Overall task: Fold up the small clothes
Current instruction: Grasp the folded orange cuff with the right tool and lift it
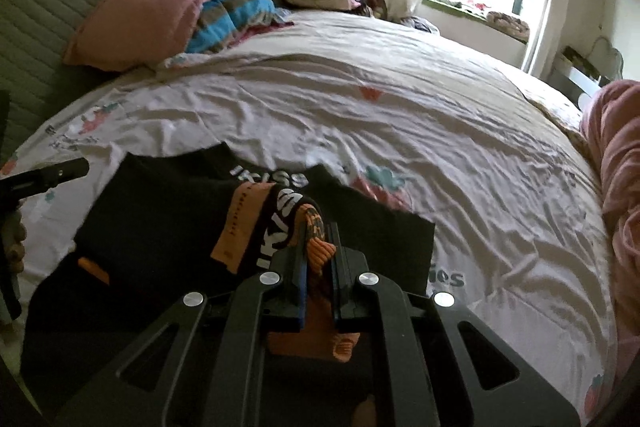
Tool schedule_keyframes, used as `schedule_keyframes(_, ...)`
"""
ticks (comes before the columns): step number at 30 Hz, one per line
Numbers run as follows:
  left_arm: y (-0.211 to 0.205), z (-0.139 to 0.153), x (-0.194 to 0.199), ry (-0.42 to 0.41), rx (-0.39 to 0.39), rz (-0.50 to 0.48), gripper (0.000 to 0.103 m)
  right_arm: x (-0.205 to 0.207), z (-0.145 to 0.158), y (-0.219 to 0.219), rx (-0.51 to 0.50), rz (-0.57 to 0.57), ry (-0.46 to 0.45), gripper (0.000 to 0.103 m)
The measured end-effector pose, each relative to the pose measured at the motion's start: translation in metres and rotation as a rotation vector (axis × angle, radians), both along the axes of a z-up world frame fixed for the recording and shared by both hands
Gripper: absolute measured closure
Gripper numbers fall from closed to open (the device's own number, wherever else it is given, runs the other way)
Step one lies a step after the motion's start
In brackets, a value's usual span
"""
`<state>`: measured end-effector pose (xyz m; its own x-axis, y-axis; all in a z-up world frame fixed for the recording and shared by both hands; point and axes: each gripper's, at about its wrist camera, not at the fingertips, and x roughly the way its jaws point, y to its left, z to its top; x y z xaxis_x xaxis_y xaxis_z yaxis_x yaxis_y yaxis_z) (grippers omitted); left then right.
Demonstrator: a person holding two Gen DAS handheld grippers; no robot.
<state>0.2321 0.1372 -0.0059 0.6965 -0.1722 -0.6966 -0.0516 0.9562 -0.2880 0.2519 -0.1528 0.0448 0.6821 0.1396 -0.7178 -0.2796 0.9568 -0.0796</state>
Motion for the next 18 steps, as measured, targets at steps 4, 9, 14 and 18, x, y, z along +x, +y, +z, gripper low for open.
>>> schedule_keyframes(4, -0.017, -0.006, 0.003, 0.013, 0.043, -0.036, 0.025, 0.001, -0.007, 0.0, -0.023, -0.015, 0.013, 0.095)
schedule_keyframes(9, -0.035, -0.009, 0.002, 0.003, 0.1, -0.081, 0.025, 0.002, -0.016, -0.001, -0.073, -0.033, 0.025, 0.093)
schedule_keyframes(14, -0.049, -0.01, 0.001, -0.003, 0.138, -0.115, 0.025, 0.0, -0.021, -0.001, -0.106, -0.048, 0.021, 0.093)
schedule_keyframes(18, -0.055, -0.013, 0.001, 0.008, 0.139, -0.129, 0.025, 0.0, -0.022, -0.004, -0.1, -0.068, 0.019, 0.085)
